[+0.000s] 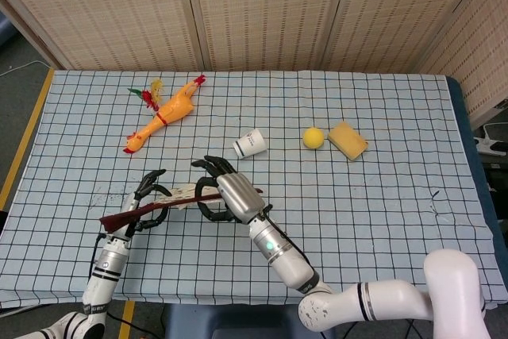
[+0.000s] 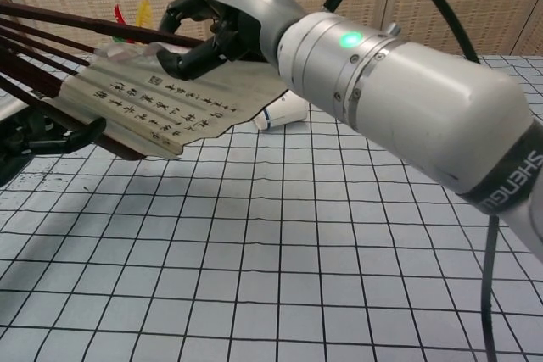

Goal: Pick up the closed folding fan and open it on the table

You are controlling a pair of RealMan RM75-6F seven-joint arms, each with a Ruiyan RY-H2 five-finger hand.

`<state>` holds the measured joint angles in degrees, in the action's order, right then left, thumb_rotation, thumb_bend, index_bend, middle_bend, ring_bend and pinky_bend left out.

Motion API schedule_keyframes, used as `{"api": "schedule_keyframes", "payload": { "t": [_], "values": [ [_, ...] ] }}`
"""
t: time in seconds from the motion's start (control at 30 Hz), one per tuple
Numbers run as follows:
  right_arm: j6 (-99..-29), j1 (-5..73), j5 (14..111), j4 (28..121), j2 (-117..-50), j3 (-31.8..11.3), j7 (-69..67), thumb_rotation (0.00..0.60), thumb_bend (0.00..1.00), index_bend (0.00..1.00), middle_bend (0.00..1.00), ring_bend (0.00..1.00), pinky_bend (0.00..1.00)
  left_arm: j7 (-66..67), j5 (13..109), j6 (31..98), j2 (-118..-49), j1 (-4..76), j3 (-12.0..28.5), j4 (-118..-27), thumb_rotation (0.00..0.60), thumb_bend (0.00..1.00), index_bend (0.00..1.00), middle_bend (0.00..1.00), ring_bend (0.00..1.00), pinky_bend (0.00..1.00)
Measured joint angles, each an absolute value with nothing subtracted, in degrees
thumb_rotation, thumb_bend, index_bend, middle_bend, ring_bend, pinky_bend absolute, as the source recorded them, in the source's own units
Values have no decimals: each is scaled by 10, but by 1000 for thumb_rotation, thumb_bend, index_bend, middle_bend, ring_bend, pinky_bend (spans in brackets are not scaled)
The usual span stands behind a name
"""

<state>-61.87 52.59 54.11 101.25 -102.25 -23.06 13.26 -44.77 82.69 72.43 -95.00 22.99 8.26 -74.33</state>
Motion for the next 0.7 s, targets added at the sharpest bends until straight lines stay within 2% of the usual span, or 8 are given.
{"api": "schedule_keyframes", "payload": {
  "t": [0.23, 0.7],
  "values": [
    [-623, 516, 554, 1028, -998, -228, 127, 600, 589, 794, 119, 0, 27, -435, 821, 728, -953, 228, 87, -720, 600, 457, 604, 123, 0, 101],
    [-637, 466, 605, 1075, -895, -212, 103, 600, 589, 792, 120, 0, 27, -429, 799, 732, -950, 222, 105, -681, 600, 457, 577, 139, 0, 108]
  ]
}}
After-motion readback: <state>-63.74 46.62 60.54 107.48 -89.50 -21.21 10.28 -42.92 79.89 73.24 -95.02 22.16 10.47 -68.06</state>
